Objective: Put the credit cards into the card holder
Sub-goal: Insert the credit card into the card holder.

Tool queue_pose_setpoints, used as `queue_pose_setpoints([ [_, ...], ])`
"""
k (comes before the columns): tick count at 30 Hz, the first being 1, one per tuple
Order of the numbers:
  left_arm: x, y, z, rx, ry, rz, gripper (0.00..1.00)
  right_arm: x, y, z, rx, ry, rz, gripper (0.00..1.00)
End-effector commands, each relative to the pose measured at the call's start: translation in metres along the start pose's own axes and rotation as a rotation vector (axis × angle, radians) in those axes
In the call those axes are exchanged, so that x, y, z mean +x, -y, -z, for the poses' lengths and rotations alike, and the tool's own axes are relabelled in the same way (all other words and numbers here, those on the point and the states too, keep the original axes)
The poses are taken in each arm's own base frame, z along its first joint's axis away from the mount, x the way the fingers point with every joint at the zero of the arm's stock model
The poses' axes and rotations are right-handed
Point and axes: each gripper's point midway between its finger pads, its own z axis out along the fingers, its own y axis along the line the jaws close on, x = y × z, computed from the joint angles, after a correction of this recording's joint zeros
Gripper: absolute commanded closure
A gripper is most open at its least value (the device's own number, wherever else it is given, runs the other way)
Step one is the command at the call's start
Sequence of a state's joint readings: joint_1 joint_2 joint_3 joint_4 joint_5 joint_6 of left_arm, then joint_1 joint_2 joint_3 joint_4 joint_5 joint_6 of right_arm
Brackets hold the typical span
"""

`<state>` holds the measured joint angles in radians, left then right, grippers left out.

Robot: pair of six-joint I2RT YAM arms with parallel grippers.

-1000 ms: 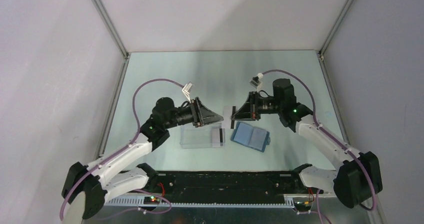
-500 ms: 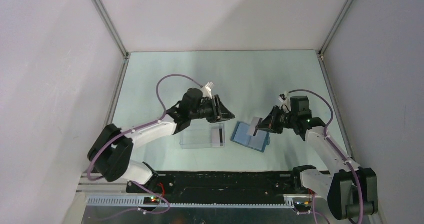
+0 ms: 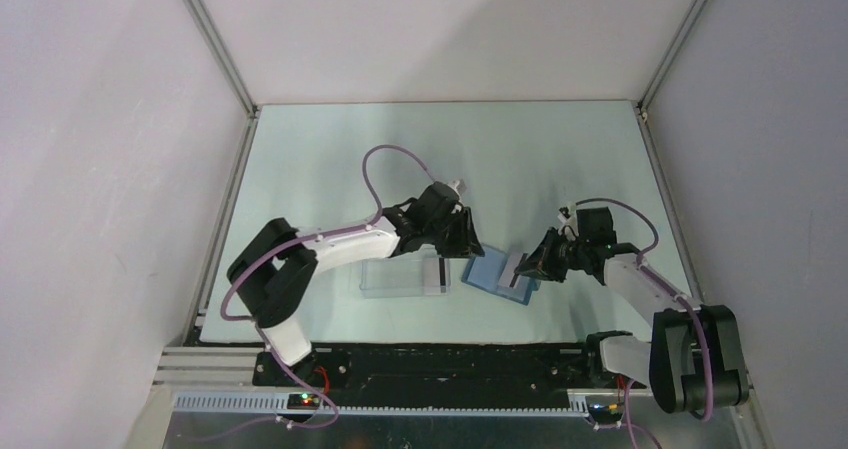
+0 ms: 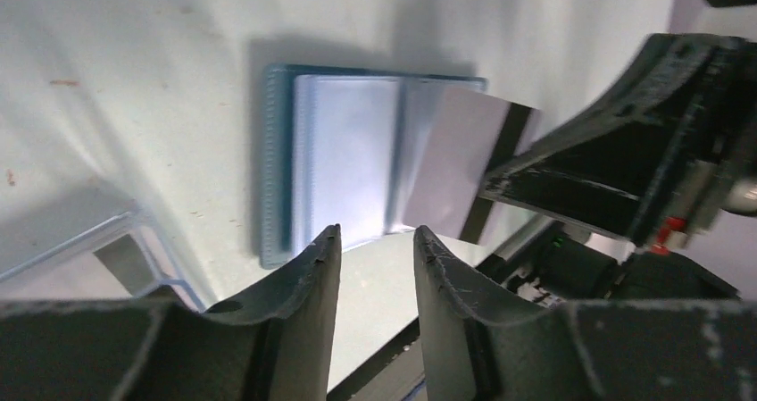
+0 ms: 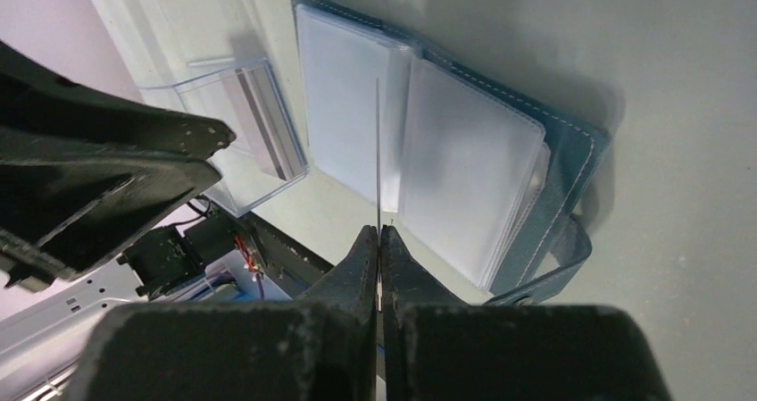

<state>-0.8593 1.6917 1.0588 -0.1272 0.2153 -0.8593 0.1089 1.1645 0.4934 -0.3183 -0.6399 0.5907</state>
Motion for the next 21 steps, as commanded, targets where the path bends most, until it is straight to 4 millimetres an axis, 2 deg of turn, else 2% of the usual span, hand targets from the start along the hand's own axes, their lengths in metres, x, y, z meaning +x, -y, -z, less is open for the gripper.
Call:
queue_pose_setpoints([
  [1, -0.002, -0.011, -0.008, -0.063, -0.004, 0.021, 0.61, -0.011, 0.002, -0.007, -0.014, 0.044, 0.034, 1.00],
  [10, 0.009, -0.034, -0.026, -0.132, -0.045, 0.042, 0.66, -0.013, 0.008, -0.018, -0.037, 0.035, -0.001, 1.00],
  [14, 0.014, -0.041, -0.030, -0.149, -0.062, 0.046, 0.67, -0.014, 0.007, -0.022, -0.057, 0.026, -0.019, 1.00],
  [21, 0.023, -0.046, -0.036, -0.156, -0.099, 0.055, 0.76, -0.016, 0.003, -0.025, -0.084, 0.022, -0.036, 1.00],
])
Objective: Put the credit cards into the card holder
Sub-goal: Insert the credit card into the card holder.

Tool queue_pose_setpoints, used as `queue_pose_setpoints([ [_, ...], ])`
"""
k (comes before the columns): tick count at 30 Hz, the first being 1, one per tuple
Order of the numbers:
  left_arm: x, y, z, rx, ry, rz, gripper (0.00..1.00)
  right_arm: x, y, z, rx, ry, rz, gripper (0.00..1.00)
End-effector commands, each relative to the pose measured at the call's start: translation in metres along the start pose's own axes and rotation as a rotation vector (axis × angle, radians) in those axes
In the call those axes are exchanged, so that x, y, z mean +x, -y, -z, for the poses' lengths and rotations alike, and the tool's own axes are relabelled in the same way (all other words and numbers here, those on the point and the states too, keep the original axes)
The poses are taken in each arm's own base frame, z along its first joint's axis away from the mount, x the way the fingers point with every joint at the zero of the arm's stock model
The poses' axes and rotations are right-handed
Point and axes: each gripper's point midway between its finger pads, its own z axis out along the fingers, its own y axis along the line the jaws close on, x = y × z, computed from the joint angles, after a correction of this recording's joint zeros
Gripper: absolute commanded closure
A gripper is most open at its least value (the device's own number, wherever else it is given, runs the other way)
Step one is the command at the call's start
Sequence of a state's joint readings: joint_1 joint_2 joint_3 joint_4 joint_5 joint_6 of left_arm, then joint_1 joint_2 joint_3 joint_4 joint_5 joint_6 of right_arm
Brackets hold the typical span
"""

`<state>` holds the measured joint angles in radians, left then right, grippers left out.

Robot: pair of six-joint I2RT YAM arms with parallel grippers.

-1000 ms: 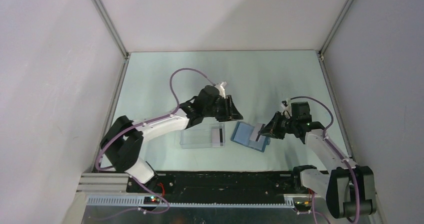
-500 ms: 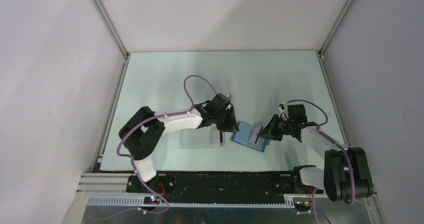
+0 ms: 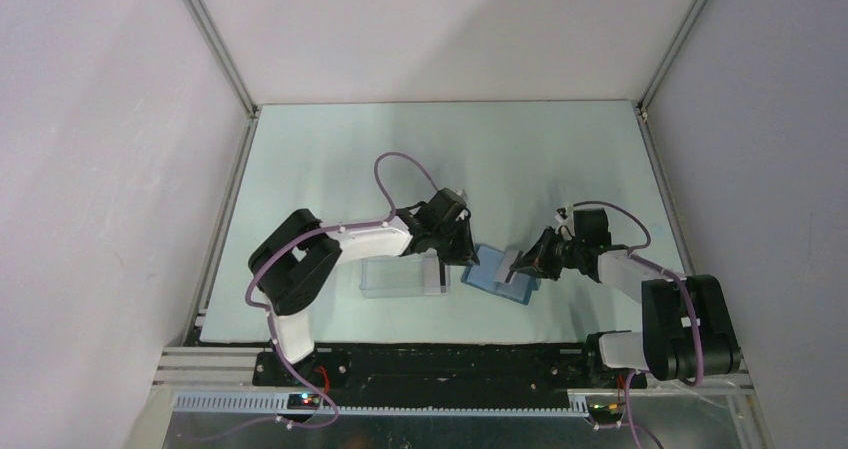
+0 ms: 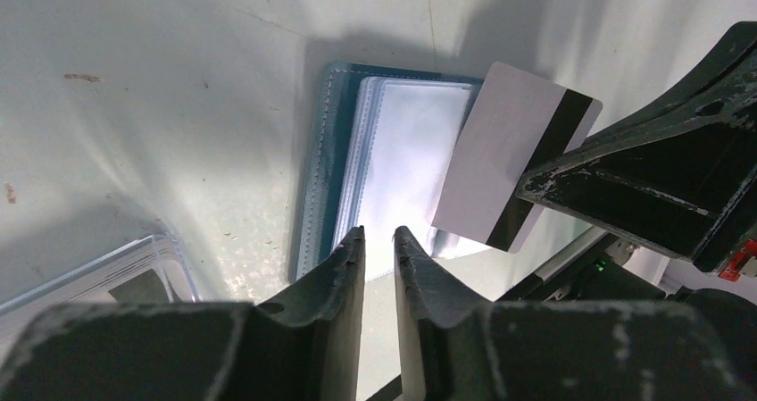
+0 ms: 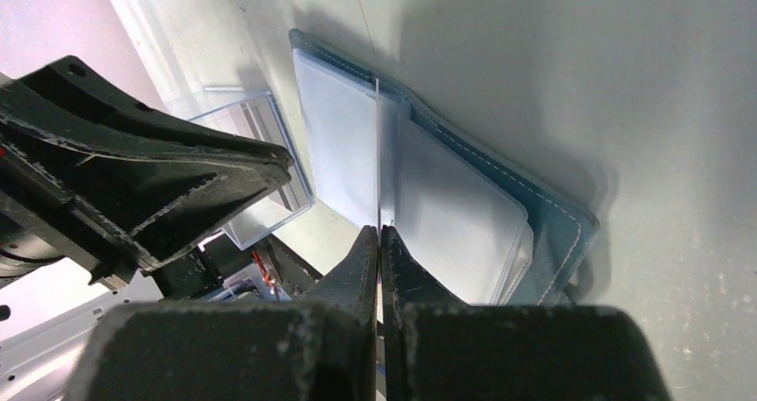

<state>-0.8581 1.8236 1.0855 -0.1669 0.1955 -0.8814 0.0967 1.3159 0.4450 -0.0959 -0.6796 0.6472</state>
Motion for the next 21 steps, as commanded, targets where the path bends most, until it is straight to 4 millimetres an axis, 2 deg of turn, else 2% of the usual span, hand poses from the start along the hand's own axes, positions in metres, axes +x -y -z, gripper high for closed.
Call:
queue_pose_setpoints([
  [1, 0.004, -0.009, -0.007, -0.035, -0.024, 0.003, 0.77, -0.006, -0.008, -0.001, -0.043, 0.021, 0.012, 1.00],
  [6, 0.006, -0.014, -0.009, -0.046, -0.032, 0.011, 0.79, -0.003, -0.005, -0.004, -0.045, 0.008, -0.009, 1.00],
  [21, 0.008, -0.026, -0.016, -0.068, -0.051, 0.030, 0.80, 0.025, 0.005, -0.016, -0.005, -0.093, -0.096, 1.00],
])
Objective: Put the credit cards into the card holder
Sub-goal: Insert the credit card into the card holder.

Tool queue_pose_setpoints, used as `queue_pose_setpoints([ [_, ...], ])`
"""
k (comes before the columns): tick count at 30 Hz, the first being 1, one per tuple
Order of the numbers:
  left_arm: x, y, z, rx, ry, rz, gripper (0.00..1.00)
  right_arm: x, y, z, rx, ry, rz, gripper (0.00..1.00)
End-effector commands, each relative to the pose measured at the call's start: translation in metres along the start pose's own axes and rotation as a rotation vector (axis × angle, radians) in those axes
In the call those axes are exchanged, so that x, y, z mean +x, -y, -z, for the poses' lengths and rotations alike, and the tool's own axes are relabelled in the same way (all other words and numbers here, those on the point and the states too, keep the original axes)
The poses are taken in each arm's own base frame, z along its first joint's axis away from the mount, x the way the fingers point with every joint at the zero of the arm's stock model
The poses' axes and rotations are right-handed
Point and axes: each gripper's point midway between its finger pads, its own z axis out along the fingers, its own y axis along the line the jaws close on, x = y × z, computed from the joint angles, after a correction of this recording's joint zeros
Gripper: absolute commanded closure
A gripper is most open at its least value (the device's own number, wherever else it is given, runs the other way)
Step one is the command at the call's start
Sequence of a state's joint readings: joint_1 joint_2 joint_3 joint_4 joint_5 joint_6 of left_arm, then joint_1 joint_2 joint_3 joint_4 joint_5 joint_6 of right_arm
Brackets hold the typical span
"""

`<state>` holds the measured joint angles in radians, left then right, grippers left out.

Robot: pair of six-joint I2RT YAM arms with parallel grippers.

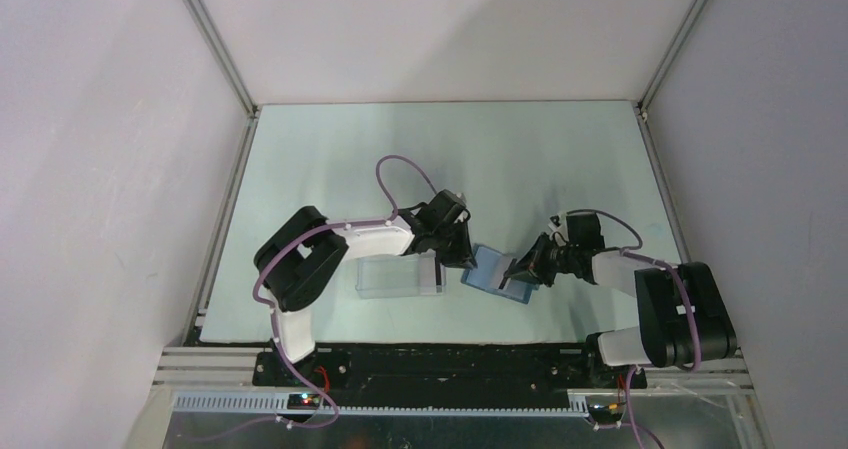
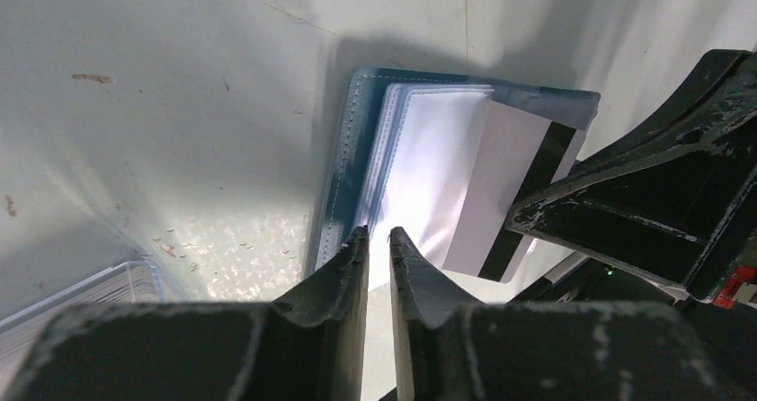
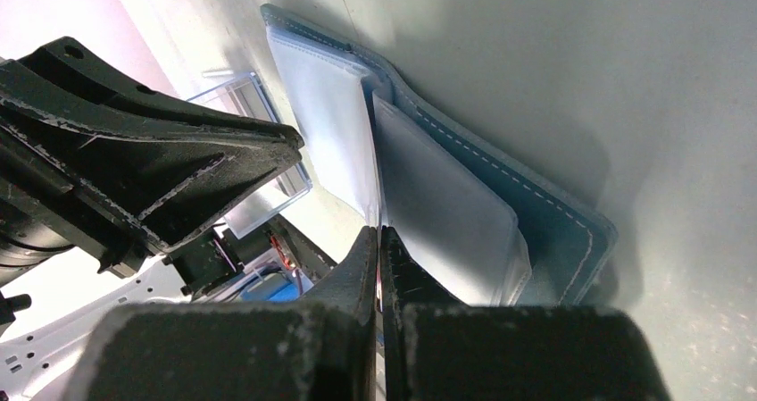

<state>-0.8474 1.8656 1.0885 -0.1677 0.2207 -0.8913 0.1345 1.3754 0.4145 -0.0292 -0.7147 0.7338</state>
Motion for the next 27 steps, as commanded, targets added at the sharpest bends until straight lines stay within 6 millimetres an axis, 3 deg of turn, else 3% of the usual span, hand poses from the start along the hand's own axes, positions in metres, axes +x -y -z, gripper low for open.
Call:
queue_pose_setpoints([
  [1, 0.002, -0.016, -0.007, -0.052, -0.014, 0.004, 0.81, 0.008, 0.005, -0.006, 0.012, -0.033, -0.019, 1.00],
  [9, 0.003, -0.018, -0.010, -0.052, -0.024, 0.002, 0.81, 0.004, 0.007, -0.012, 0.011, -0.067, 0.021, 1.00],
  [23, 0.005, -0.017, -0.011, -0.048, -0.038, 0.003, 0.81, 0.001, 0.009, -0.020, 0.172, -0.089, 0.141, 1.00],
  [27, 0.005, -0.018, -0.011, -0.049, -0.038, 0.004, 0.81, 0.000, 0.012, -0.024, 0.183, -0.102, 0.133, 0.85],
])
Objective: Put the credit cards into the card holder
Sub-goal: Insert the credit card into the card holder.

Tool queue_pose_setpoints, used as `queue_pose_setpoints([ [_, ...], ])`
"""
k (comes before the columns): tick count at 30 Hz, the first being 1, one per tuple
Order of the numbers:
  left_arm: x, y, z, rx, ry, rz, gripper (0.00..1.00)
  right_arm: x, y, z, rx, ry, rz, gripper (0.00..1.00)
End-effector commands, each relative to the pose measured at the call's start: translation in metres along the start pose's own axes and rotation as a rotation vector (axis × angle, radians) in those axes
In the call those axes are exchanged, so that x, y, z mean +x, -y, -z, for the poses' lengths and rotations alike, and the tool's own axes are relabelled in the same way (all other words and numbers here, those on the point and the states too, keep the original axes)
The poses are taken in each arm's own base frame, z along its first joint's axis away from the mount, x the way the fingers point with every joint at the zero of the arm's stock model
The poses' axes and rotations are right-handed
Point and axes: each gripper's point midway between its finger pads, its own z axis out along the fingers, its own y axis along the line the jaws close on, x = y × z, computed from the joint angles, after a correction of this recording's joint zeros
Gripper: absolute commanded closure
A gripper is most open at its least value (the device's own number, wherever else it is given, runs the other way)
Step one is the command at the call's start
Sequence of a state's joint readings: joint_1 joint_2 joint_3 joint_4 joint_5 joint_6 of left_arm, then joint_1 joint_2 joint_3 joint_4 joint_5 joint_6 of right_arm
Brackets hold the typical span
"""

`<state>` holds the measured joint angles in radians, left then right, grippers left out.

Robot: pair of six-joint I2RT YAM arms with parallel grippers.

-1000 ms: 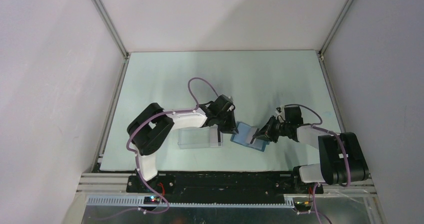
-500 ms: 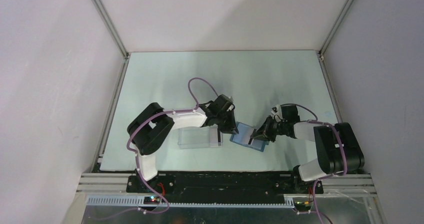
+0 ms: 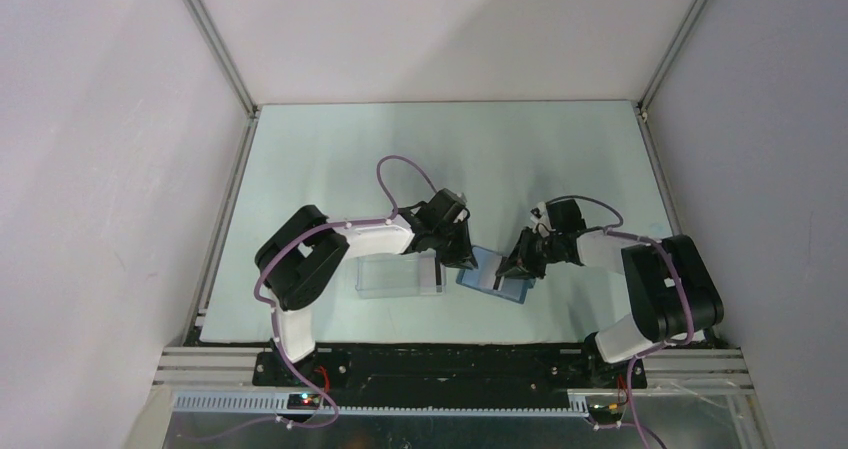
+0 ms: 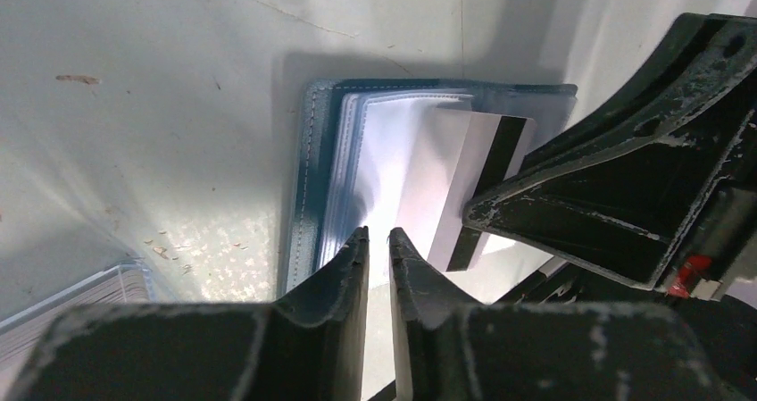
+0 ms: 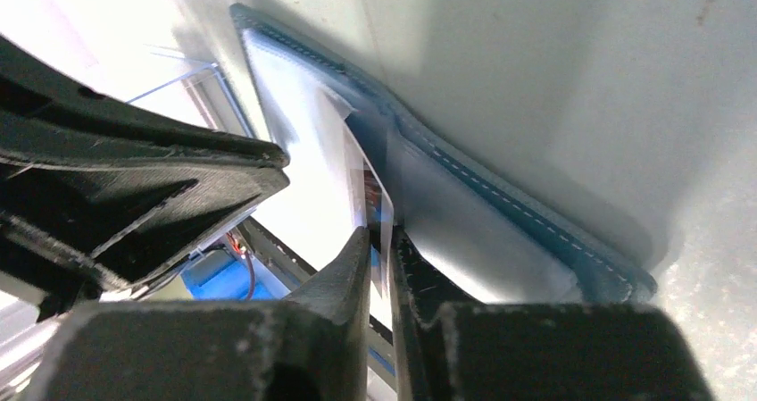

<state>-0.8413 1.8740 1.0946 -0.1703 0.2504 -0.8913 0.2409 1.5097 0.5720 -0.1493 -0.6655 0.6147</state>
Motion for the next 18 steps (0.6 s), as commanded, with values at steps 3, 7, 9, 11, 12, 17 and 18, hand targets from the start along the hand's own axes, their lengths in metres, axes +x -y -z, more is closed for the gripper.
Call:
queue_pose_setpoints([
  [3, 0.001, -0.017, -0.007, -0.057, -0.009, -0.002, 0.81, 0.000, 0.020, -0.006, 0.134, -0.012, 0.009, 0.70],
  [7, -0.003, -0.015, -0.001, -0.056, 0.008, -0.008, 0.80, -0.001, 0.018, -0.003, 0.198, -0.010, 0.052, 0.53],
  [9, -0.006, -0.015, 0.002, -0.063, 0.021, -0.011, 0.78, -0.001, 0.014, -0.002, 0.229, -0.010, 0.082, 0.45],
  [11, -0.009, -0.018, 0.003, -0.073, 0.026, -0.010, 0.76, 0.000, 0.011, -0.003, 0.252, -0.015, 0.105, 0.39],
  [12, -0.009, -0.019, 0.002, -0.077, 0.025, -0.010, 0.74, 0.000, 0.009, -0.005, 0.256, -0.019, 0.116, 0.35],
  [17, -0.010, -0.025, -0.001, -0.088, 0.012, -0.002, 0.73, 0.000, 0.002, -0.012, 0.246, -0.041, 0.124, 0.32],
  [18, -0.009, -0.026, -0.002, -0.089, 0.010, -0.002, 0.73, 0.002, 0.000, -0.013, 0.237, -0.050, 0.120, 0.35],
])
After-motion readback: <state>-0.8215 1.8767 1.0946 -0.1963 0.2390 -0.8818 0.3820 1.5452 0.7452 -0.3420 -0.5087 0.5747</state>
